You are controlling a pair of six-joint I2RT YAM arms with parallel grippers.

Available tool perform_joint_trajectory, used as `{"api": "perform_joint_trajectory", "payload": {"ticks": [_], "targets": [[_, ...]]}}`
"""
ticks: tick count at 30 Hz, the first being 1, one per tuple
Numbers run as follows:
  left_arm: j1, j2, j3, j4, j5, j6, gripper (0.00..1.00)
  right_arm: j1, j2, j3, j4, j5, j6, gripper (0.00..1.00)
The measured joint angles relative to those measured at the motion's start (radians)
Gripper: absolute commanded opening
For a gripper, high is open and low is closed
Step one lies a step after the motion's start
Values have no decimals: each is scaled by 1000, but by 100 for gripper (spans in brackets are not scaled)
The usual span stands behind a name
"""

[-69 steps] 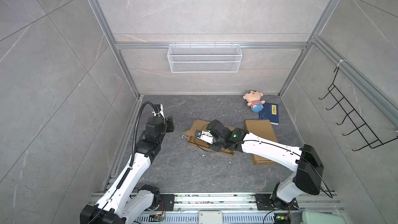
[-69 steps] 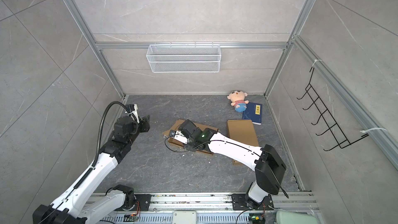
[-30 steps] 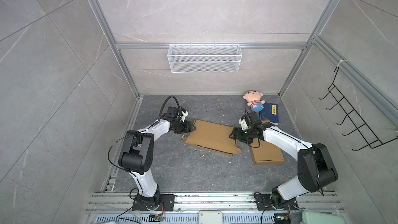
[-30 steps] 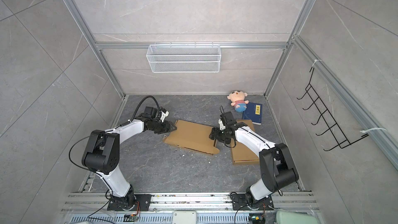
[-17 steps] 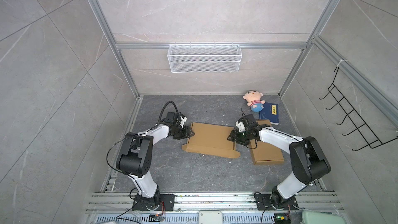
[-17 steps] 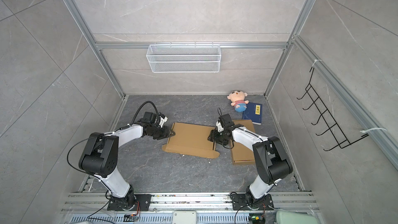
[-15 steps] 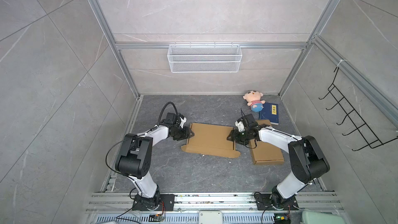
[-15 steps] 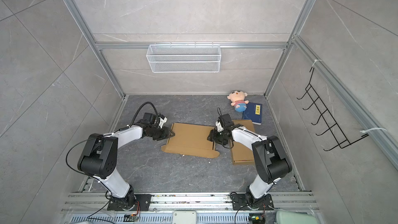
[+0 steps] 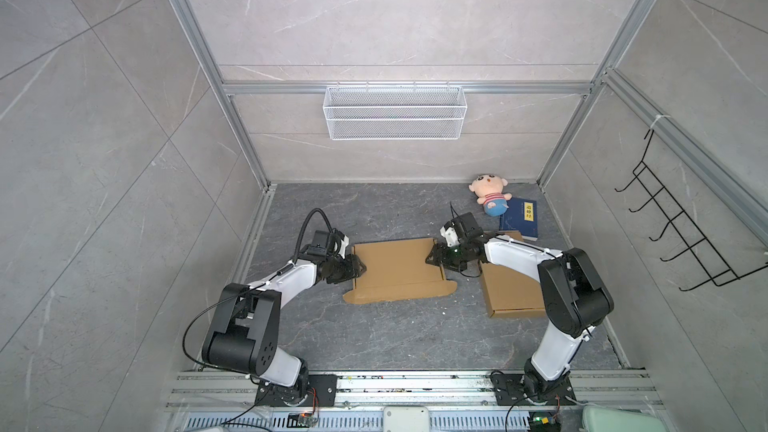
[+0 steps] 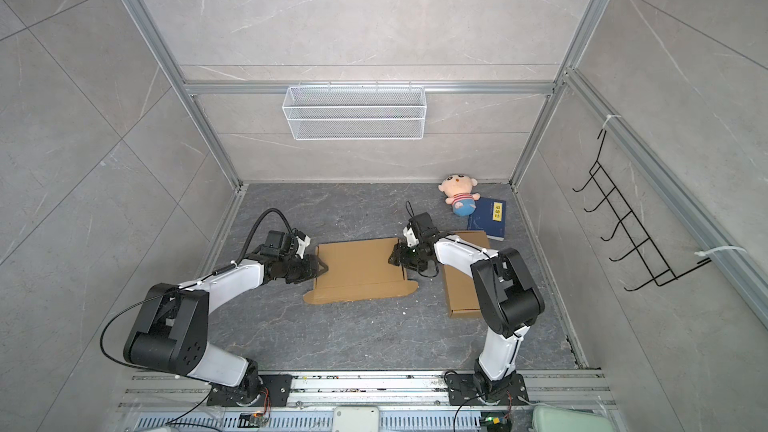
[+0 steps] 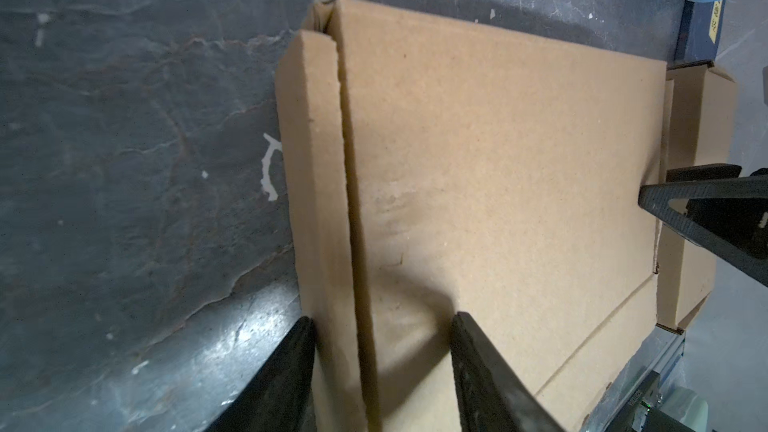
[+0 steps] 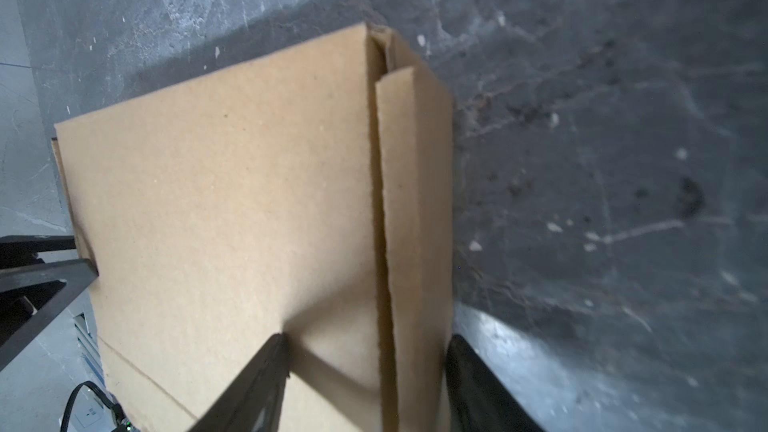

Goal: Fold the paper box
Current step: 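Grip the closed box's side edges with both grippers and square it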

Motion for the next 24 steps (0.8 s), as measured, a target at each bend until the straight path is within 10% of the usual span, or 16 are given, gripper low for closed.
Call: {"api": "perform_joint_trajectory", "payload": {"ticks": [10, 24], "targets": [[30, -185, -63, 23, -22, -52, 71, -19, -32, 4, -58, -40, -89, 73], [30, -222, -201, 94, -45, -117, 56, -15, -50, -43, -76, -52, -124, 62]]}}
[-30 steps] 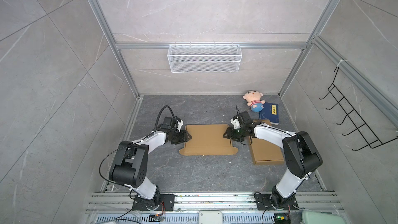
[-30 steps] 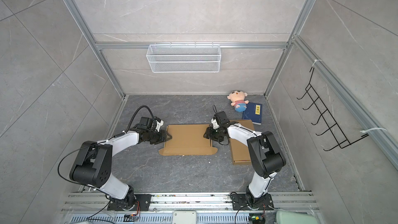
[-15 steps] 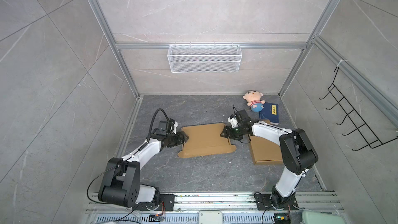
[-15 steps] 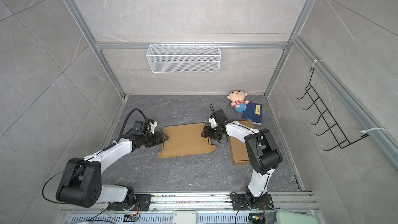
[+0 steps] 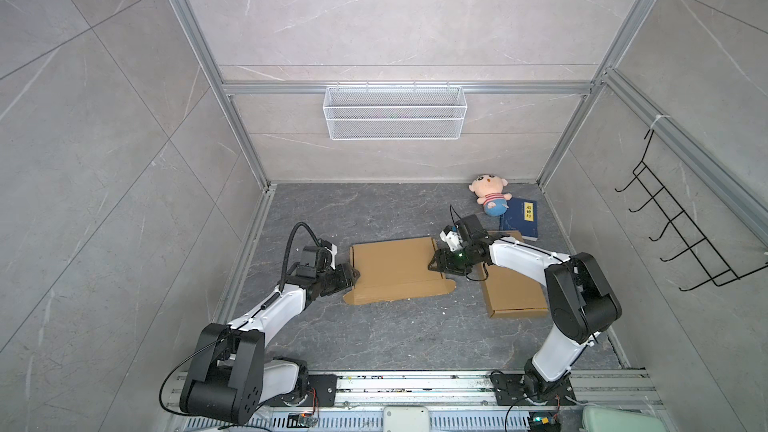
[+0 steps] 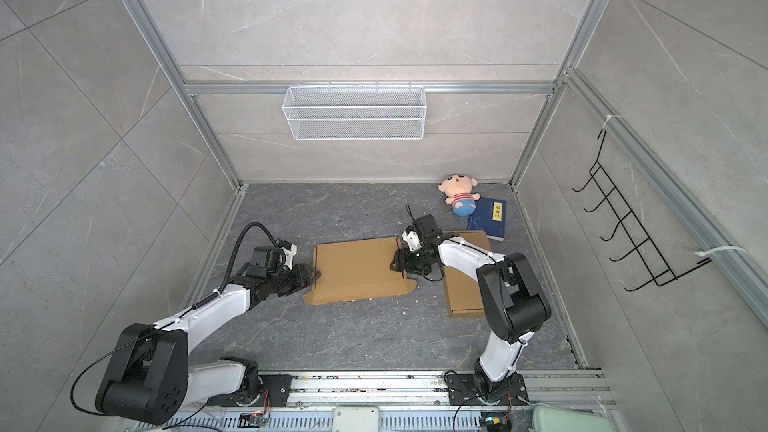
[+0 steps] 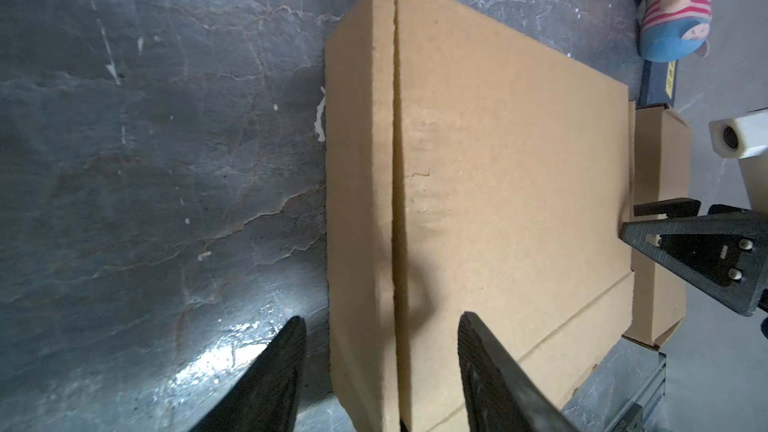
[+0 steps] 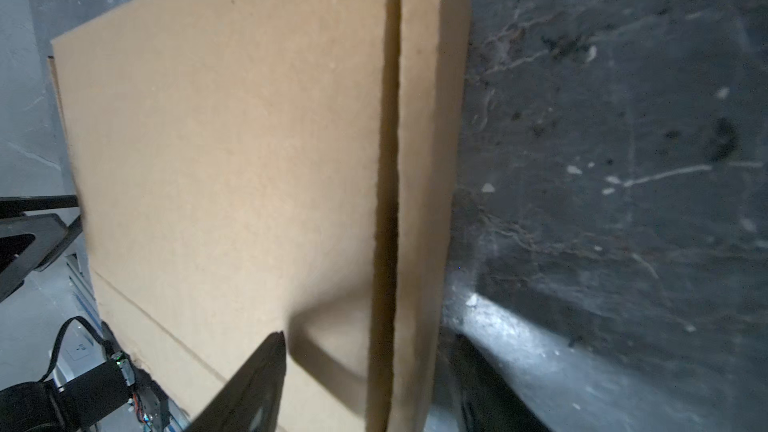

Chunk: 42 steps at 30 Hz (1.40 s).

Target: Fold the paper box

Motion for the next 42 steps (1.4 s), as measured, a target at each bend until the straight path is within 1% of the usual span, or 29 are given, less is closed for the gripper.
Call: {"api": "perform_joint_trajectory", "payload": {"ticks": [4, 7, 12, 16, 20, 24, 30, 37, 42], "targets": [[0, 8, 0, -2, -26, -3, 55, 0, 10, 0, 4, 1, 0, 62], [0, 8, 0, -6, -34, -3, 56, 0, 10, 0, 4, -2, 0, 63], [0, -9, 32, -58, -41, 6, 67, 0, 9, 10, 3, -22, 0, 68], [0, -37, 84, -65, -50, 26, 73, -10, -5, 21, 6, -67, 5, 70], [16, -27, 86, 20, -45, 31, 73, -45, -23, 28, 28, -111, 26, 70], [36, 20, 47, 136, -13, 19, 71, -67, -25, 36, 46, -130, 34, 70], [40, 69, -2, 231, 31, 4, 68, -82, -25, 36, 46, -151, 34, 70], [40, 69, -14, 244, 30, 7, 67, -92, -25, 36, 56, -166, 34, 70], [40, 69, -21, 247, 31, 8, 64, -92, -25, 36, 69, -174, 34, 70]]}}
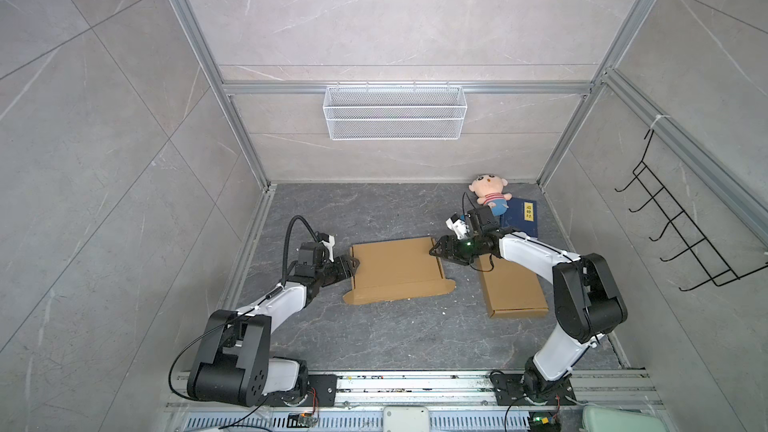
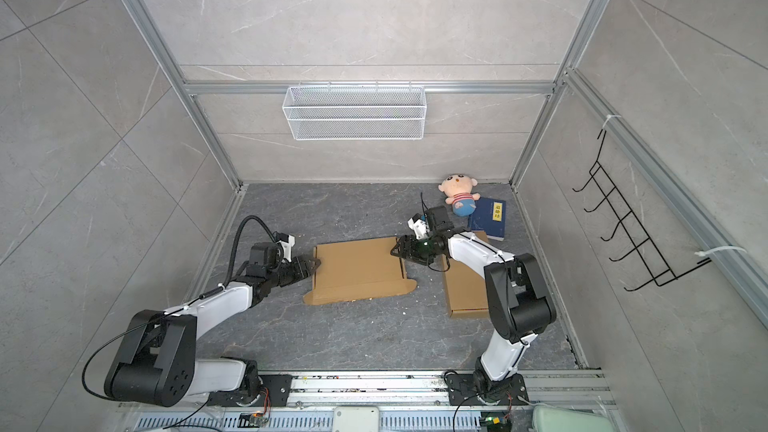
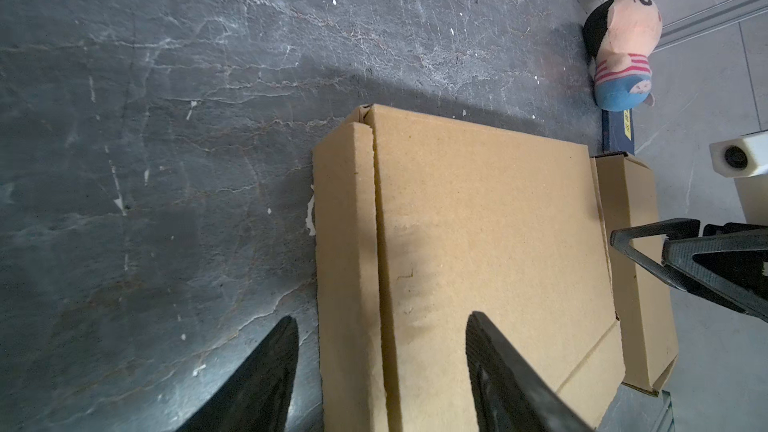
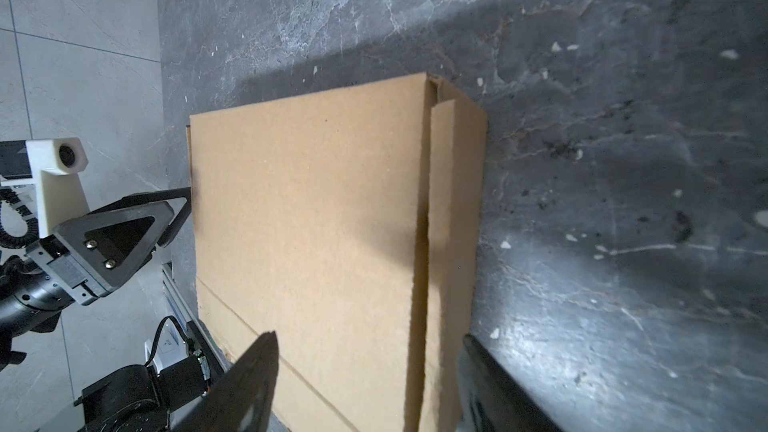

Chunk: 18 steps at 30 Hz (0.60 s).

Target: Fold the paper box

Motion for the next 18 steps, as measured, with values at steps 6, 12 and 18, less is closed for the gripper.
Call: {"api": "perform_joint_trajectory", "payload": {"ticks": [6, 12, 18], "targets": [[0, 3, -17, 18, 10, 0, 57, -5, 0, 0, 8, -7, 0, 70], [0, 56, -17, 47, 29, 1, 48, -11, 11, 0, 15, -14, 0, 70], [5, 84, -17, 85, 65, 0, 38, -12, 14, 0, 18, -14, 0, 72]]}}
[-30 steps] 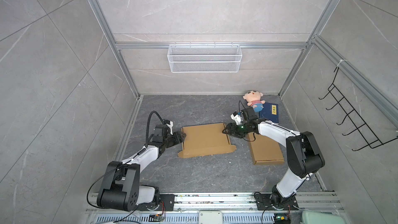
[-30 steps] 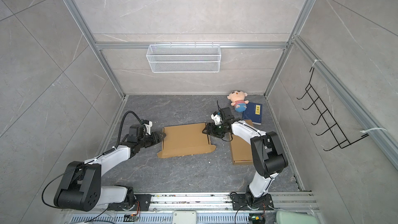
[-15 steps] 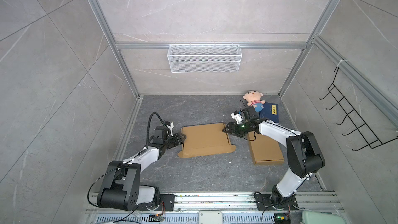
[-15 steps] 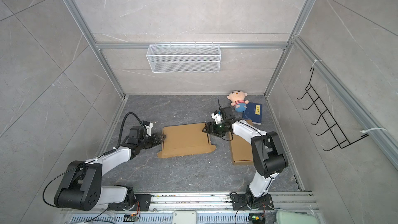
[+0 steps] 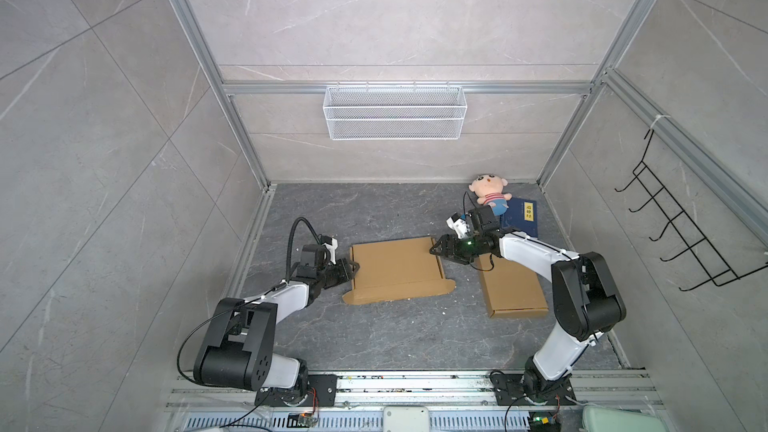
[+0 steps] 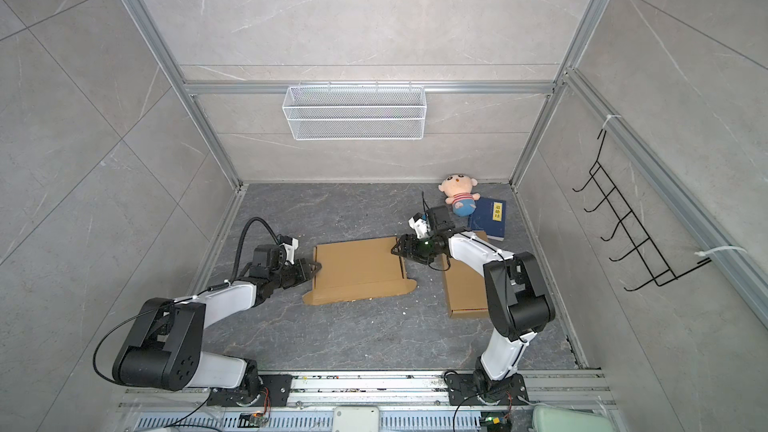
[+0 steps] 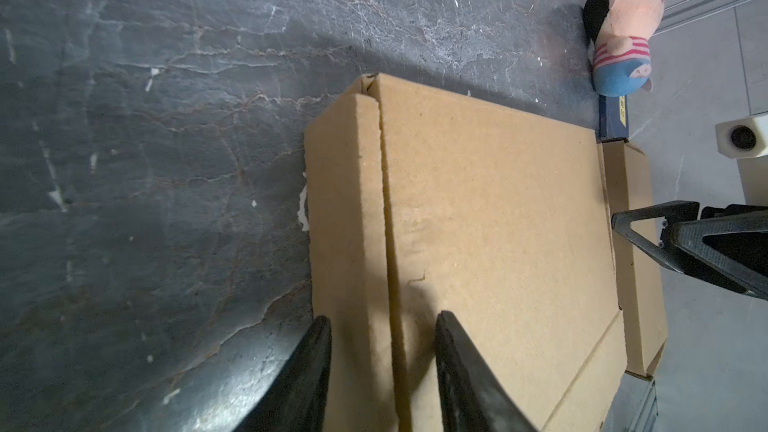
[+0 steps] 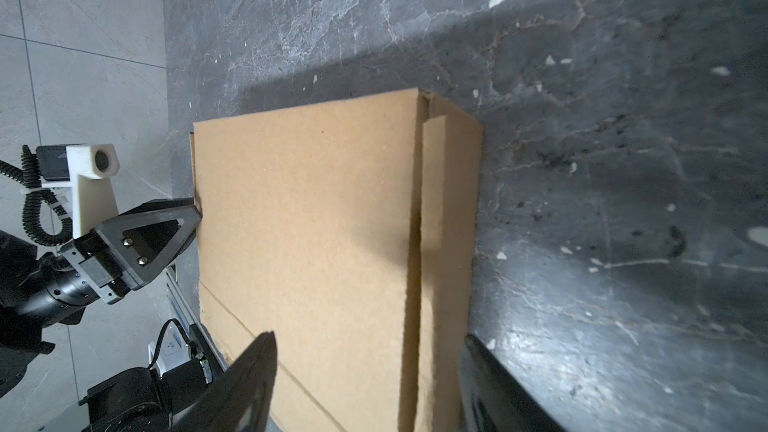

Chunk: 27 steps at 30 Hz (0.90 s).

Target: Fold the paper box

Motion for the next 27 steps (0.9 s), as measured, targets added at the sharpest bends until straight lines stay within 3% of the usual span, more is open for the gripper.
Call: {"api": "perform_joint_trajectory", "payload": {"ticks": [12, 27], "targets": [[49, 64, 4, 61, 101, -26, 26, -11, 11, 0, -1, -6, -1, 75], [72, 84, 56, -23, 130, -26, 21, -37, 18, -13, 16, -58, 8, 92]]}}
